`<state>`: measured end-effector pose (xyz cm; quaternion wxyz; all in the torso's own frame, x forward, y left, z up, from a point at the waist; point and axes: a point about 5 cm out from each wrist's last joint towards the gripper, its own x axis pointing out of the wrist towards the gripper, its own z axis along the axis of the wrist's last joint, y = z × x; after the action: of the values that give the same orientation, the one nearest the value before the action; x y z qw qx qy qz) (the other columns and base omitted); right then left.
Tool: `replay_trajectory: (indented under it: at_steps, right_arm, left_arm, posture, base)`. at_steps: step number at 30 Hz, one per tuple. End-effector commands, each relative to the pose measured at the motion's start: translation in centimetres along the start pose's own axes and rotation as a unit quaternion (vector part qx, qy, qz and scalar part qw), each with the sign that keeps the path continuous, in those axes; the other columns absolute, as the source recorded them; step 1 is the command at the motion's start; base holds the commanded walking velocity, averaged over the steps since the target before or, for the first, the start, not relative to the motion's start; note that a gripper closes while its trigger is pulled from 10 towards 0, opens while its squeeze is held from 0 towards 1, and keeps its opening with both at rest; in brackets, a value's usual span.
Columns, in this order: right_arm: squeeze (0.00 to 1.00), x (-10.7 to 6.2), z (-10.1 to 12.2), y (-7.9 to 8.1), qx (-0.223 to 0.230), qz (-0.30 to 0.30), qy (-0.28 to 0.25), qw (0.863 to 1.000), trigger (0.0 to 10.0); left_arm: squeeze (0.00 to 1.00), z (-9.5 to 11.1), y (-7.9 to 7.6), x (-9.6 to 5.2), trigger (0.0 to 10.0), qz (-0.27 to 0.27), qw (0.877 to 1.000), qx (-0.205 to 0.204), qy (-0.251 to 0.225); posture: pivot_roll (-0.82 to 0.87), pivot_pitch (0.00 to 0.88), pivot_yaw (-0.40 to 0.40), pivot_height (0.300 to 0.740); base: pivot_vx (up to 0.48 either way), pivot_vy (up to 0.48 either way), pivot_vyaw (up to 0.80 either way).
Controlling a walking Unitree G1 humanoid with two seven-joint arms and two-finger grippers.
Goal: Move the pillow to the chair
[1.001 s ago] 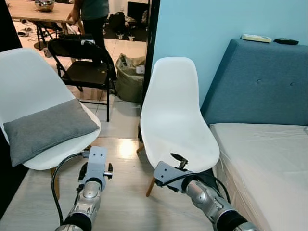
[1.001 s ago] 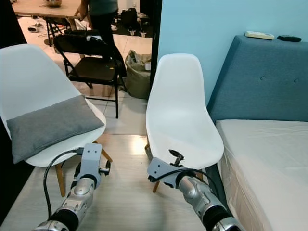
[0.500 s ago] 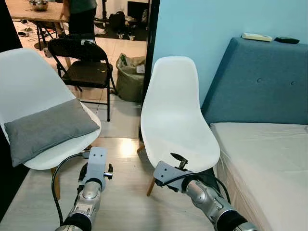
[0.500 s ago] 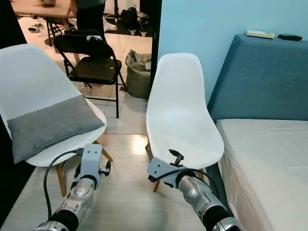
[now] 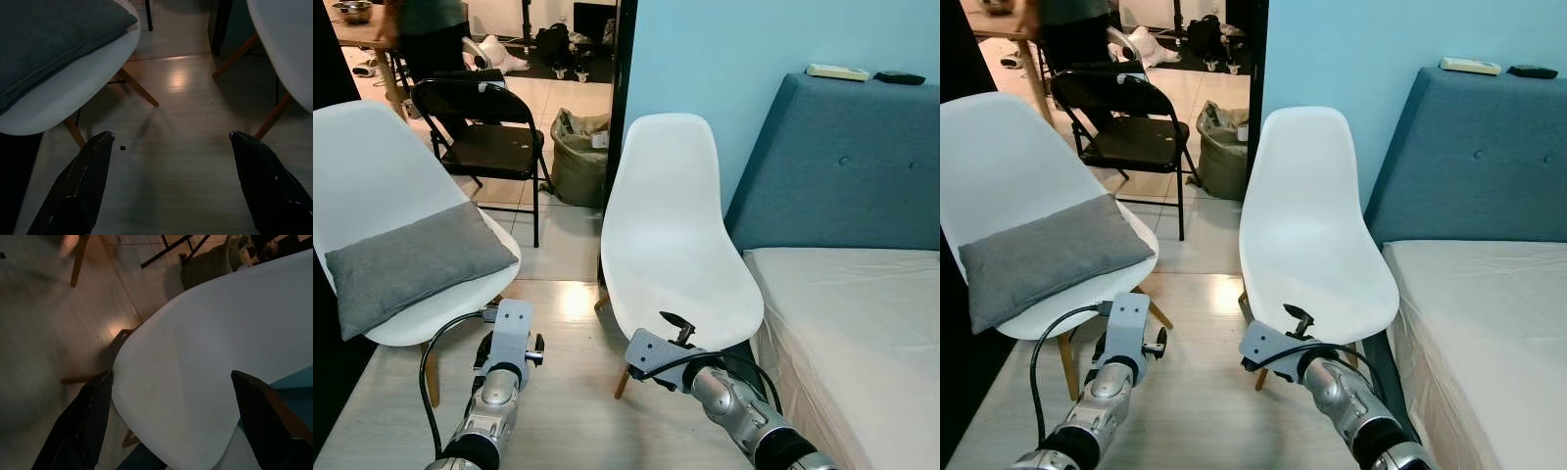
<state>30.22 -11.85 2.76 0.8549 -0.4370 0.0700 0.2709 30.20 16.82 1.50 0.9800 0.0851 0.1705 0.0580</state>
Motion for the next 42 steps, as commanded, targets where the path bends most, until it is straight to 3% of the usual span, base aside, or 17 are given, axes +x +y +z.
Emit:
replay_trajectory:
  at_steps: [1, 19, 42]
  right_arm:
    - [0.00, -0.21, -0.40, 0.15, 0.003, 0.005, 0.007, 1.000, 10.0]
    - [0.00, -0.70, -0.93, 0.01, 0.023, 0.004, 0.007, 1.000, 10.0]
    - [0.00, -0.62, -0.71, 0.11, 0.003, 0.008, 0.007, 1.000, 10.0]
  left_arm:
    - [0.00, -0.69, -0.15, -0.24, 10.0, -0.007, 1.000, 0.004, 0.014]
    - [0.00, -0.59, -0.38, -0.24, 10.0, -0.013, 1.000, 0.007, 0.012]
    - [0.00, -0.64, -0.18, -0.22, 10.0, -0.011, 1.000, 0.005, 0.014]
  posture:
    - [-0.01, 0.071, -0.051, 0.740]
    - [-0.02, 0.074, -0.043, 0.740]
    - [-0.01, 0.082, -0.048, 0.740]
  base:
    - [0.000, 0.000, 0.00]
    - [0.000, 0.000, 0.00]
    - [0.000, 0.000, 0.00]
